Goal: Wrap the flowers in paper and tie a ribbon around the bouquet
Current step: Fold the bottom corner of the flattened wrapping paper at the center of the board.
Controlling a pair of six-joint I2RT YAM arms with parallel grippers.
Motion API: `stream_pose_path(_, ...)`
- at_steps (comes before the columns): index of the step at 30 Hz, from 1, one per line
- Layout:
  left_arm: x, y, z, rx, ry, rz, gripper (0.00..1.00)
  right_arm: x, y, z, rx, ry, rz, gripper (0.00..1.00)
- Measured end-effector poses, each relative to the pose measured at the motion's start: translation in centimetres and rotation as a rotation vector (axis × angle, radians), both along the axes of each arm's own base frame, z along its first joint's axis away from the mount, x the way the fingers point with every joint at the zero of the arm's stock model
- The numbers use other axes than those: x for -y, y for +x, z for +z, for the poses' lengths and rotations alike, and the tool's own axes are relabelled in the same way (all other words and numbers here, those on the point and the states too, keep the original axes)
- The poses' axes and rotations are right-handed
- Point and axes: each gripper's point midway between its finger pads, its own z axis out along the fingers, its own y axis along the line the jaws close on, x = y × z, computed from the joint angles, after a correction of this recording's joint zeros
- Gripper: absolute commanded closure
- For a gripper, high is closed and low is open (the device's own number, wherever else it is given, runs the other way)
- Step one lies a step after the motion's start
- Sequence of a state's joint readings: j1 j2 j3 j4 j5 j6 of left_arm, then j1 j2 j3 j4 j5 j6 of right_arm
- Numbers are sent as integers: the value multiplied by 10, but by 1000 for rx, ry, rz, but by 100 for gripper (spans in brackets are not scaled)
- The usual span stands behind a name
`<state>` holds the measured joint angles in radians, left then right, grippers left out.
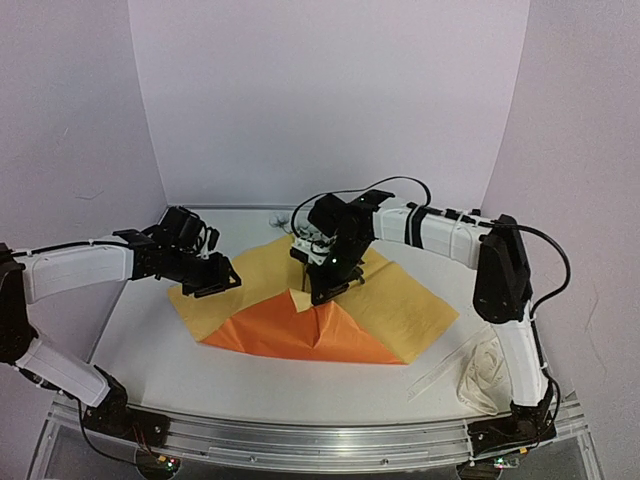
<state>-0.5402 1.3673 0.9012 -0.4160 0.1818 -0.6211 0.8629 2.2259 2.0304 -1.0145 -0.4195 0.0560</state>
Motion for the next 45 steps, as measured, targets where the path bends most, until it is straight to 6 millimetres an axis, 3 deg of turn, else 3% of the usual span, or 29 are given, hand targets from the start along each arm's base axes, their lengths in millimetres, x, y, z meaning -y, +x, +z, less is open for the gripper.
stream_pose_path(5, 19, -6, -4, 7, 3, -69, 59, 1, 32, -25, 18, -30, -19, 95)
stream_pose_path(11, 46, -19, -10, 3, -16, -162, 66, 0, 50, -31, 101, -53, 6, 81)
stream_pose_path(14, 64, -27, -26, -21, -9, -222, 70, 1, 57, -31, 142, -63, 15, 72)
stream_pose_path(18, 79, -35, -59, -87, 10, -267, 74, 4, 63, -32, 172, -84, 2, 48)
stream_pose_path(22, 81, -35, -84, -132, 33, -263, 76, 8, 63, -33, 174, -95, -24, 27)
stream_pose_path(24, 81, -34, -90, -142, 36, -256, 76, 16, 52, -32, 138, -96, -40, 17)
stream_pose_path(27, 82, -32, -91, -140, 31, -252, 76, 25, 31, -18, 67, -65, -58, 10)
stream_pose_path(31, 86, -28, -89, -127, 20, -254, 76, 26, 13, 13, -25, 45, -75, 9)
stream_pose_path(35, 88, -27, -88, -123, 15, -256, 76, 25, 12, 30, -172, 155, -145, 13)
stream_pose_path(41, 91, -26, -85, -120, 1, -263, 77, 34, 26, 13, -364, 195, -271, 14)
stream_pose_path(45, 91, -27, -85, -121, 0, -265, 77, 32, 18, -2, -456, 182, -297, 17)
